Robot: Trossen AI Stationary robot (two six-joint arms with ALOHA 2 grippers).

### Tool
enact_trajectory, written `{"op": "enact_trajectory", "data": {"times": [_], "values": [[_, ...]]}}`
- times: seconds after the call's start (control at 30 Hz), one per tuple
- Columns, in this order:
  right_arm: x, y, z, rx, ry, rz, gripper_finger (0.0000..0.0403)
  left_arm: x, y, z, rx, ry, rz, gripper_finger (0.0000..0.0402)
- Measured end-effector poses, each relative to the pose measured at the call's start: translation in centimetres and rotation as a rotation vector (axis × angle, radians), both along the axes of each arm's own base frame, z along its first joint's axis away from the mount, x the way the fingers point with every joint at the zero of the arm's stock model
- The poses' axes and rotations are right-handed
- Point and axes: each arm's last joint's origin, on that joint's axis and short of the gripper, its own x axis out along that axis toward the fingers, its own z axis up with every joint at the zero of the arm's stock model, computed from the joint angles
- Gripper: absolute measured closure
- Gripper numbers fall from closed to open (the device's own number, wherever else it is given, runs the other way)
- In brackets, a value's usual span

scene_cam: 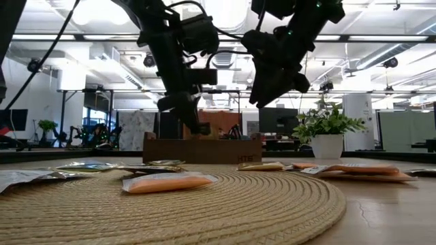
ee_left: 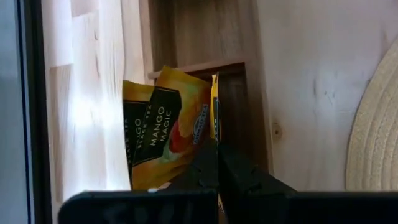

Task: Pick & Place Tea
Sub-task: Put the yellow tea bag into the middle section of the wooden organizer

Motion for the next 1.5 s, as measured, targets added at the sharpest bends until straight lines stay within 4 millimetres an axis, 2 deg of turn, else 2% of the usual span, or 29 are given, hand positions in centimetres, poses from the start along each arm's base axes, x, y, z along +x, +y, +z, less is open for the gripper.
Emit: {"op": "enact_trajectory", "data": {"times": [0.3,0.8,1.0,1.2,1.5], "values": [[-0.1,0.0,-0.1,0.001,0.003,-0.002,0.0283,0.0,0.6,0.3,0.069,-0.018,0.053,0.0394],[-0.1,0.0,-0.2,0.001,0.001,-0.001,0.0280,0.1,1.0,0.8,0.172,-0.038,0.101,0.0333],[0.0,0.0,-0.2,0.001,0.000,-0.001,0.0284,0.2,1.0,1.0,0.179,-0.046,0.112,0.0330],[0.0,0.0,-0.2,0.002,-0.001,-0.001,0.0279,0.1,0.9,0.8,0.114,-0.055,0.122,0.0330],[0.0,0.0,-0.2,0.002,-0.001,-0.001,0.0283,-0.1,0.9,1.6,0.178,-0.069,0.165,0.0330]]}}
